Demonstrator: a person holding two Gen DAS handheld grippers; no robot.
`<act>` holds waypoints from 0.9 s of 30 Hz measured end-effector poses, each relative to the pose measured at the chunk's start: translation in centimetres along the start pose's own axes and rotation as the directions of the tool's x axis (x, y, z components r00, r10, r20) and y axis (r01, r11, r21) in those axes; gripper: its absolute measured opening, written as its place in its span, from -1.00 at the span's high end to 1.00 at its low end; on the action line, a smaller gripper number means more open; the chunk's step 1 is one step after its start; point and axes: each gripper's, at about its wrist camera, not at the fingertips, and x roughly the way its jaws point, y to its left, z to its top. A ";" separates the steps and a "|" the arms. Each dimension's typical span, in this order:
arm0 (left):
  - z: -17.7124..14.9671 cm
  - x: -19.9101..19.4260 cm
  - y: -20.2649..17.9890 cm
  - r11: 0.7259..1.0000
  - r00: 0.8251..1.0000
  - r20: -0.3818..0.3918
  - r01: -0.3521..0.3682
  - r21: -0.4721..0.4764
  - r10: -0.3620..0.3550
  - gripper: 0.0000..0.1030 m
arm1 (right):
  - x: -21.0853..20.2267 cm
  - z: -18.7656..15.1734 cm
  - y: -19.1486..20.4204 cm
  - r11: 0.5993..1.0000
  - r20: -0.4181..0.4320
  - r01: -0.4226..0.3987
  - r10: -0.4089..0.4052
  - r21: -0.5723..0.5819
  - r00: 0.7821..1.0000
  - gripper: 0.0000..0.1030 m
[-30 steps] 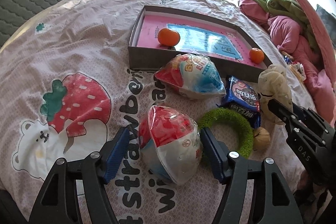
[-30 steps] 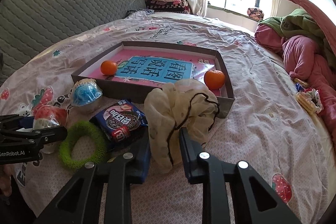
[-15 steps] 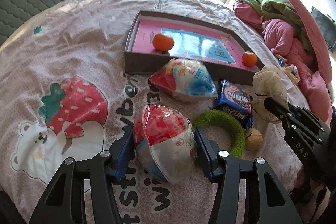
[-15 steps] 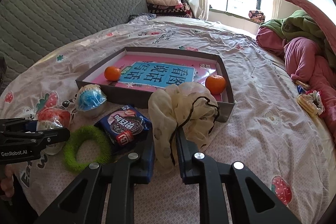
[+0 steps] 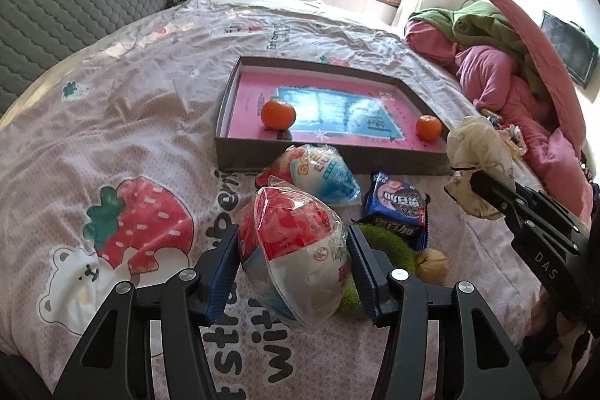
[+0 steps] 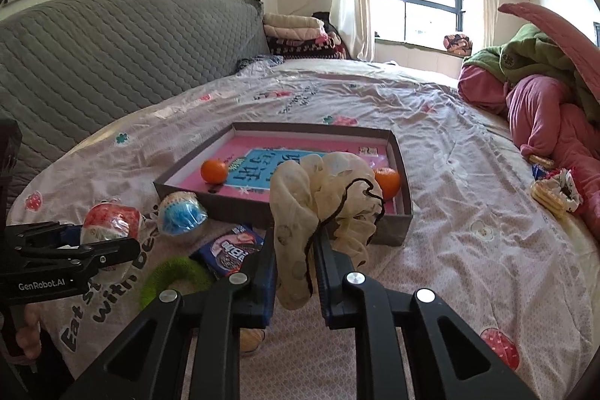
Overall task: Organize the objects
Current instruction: 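Grasp and lift the red-white wrapped egg with the left tool while the right tool grasps the cream mesh puff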
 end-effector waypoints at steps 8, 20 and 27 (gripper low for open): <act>0.5 -0.4 -1.1 0.999 1.000 0.027 -0.001 0.039 0.000 -0.11 | -0.4 0.4 1.0 0.999 0.035 -0.006 0.008 -0.042 0.999 0.64; 2.2 0.4 -3.1 0.994 0.998 0.062 0.025 0.108 -0.032 -0.11 | -0.5 1.0 1.2 0.999 0.075 0.005 -0.001 -0.053 0.997 0.64; 3.4 1.5 -3.6 0.990 0.997 0.066 0.035 0.134 -0.044 -0.11 | -0.9 1.3 0.9 0.998 0.110 0.033 -0.027 -0.051 0.994 0.64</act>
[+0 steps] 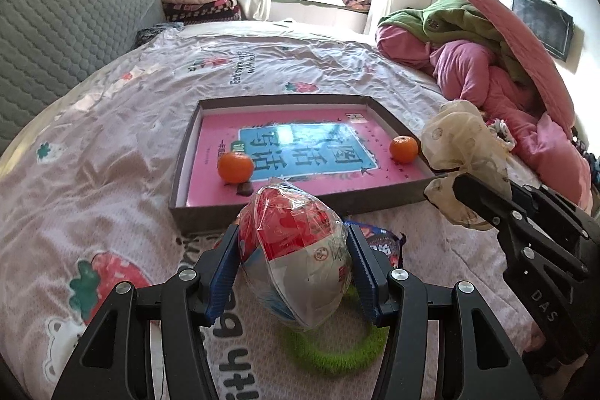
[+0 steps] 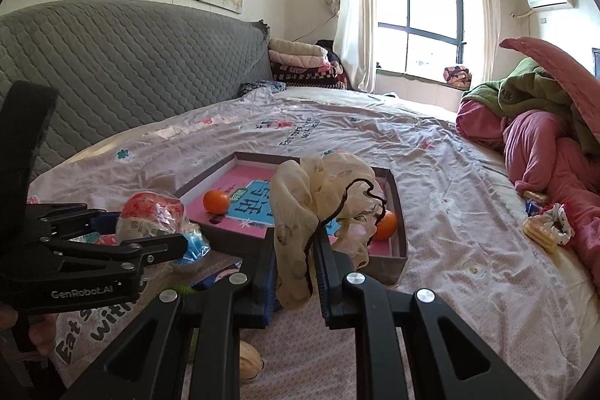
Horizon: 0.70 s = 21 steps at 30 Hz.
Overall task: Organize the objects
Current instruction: 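Grasp and lift the red-white wrapped egg with the left tool while the right tool grasps the cream mesh puff, then carry the red-white egg over the tray with the left tool while the right tool carries the mesh puff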
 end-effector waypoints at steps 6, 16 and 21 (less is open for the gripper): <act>1.0 0.7 -0.3 1.000 1.000 0.007 0.011 0.023 -0.012 -0.11 | 0.1 0.3 0.0 1.000 0.015 0.017 -0.017 -0.014 1.000 0.64; 2.8 1.1 0.0 0.999 1.000 0.022 0.021 0.029 -0.021 -0.11 | 0.3 0.8 0.0 1.000 0.035 0.017 -0.016 -0.023 0.999 0.64; 3.0 1.4 0.0 0.999 0.999 0.022 0.026 0.041 -0.027 -0.11 | 0.7 1.2 -0.1 1.000 0.041 0.010 -0.009 -0.022 0.999 0.64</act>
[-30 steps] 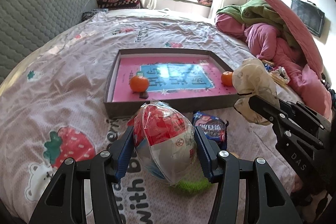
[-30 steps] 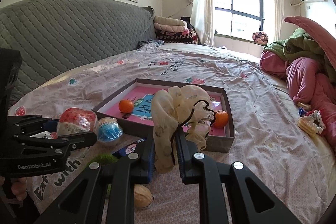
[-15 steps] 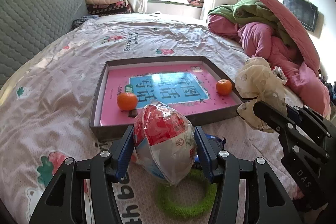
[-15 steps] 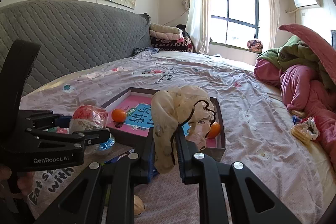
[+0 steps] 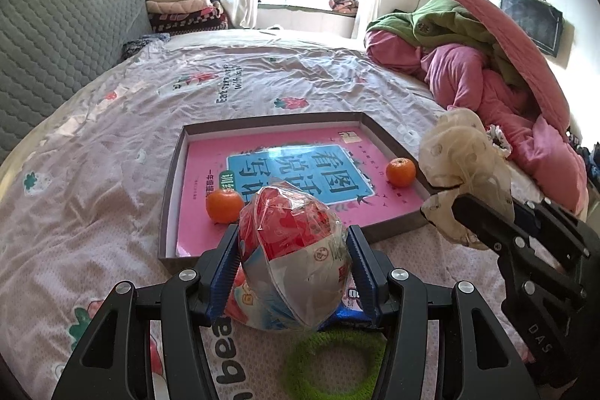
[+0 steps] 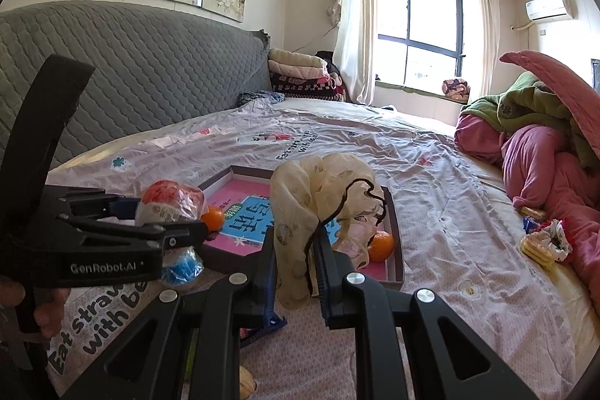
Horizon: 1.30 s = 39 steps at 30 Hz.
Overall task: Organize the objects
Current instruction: 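Carry the red-white egg over the tray with the left tool while the right tool carries the mesh puff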
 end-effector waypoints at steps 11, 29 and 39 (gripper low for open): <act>1.1 0.4 0.4 1.000 1.000 0.007 0.003 0.007 -0.003 -0.11 | 0.8 1.0 0.0 1.000 0.010 0.000 0.000 -0.006 1.000 0.64; 3.1 1.2 0.7 0.999 1.000 0.025 0.017 0.034 -0.018 -0.11 | 1.9 2.1 -1.6 0.999 0.017 0.004 -0.005 0.041 1.000 0.64; 4.1 1.8 1.6 1.000 1.000 0.029 0.012 0.026 -0.013 -0.11 | 2.6 2.5 -2.0 0.999 0.017 -0.008 0.008 0.041 1.000 0.64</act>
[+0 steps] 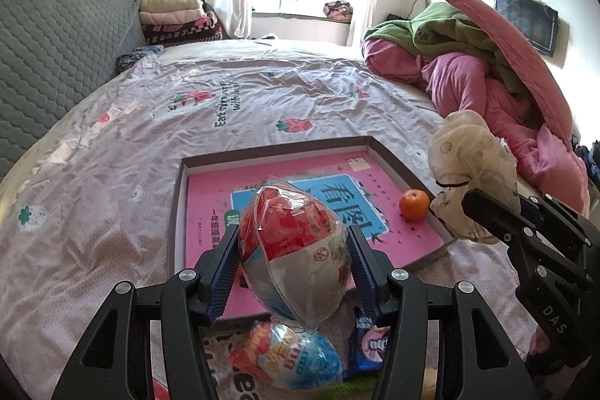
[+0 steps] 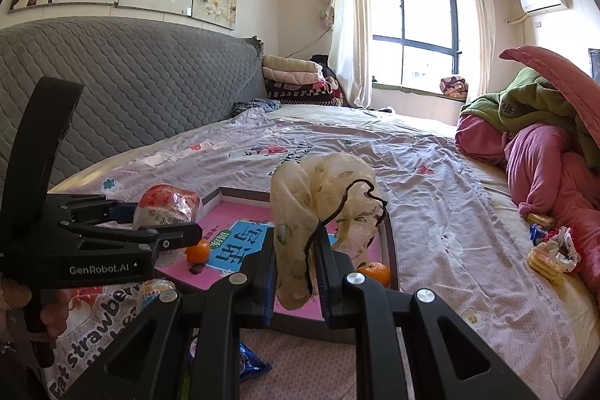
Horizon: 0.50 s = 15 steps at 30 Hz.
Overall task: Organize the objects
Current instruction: 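Carry the red-white egg over the tray with the left tool while the right tool carries the mesh puff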
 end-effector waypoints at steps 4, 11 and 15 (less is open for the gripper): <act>0.9 0.1 1.1 1.000 1.000 0.009 -0.004 -0.022 0.004 -0.11 | 0.6 0.5 0.1 1.000 0.011 0.001 -0.001 -0.022 1.000 0.64; 2.3 0.6 2.5 0.999 1.000 0.015 -0.023 -0.035 0.023 -0.11 | 1.9 1.7 0.3 0.999 0.037 -0.006 0.008 -0.049 0.999 0.64; 2.8 1.3 3.1 0.999 0.999 0.012 -0.030 -0.040 0.031 -0.11 | 2.5 2.3 0.1 0.999 0.042 -0.014 0.016 -0.046 0.999 0.64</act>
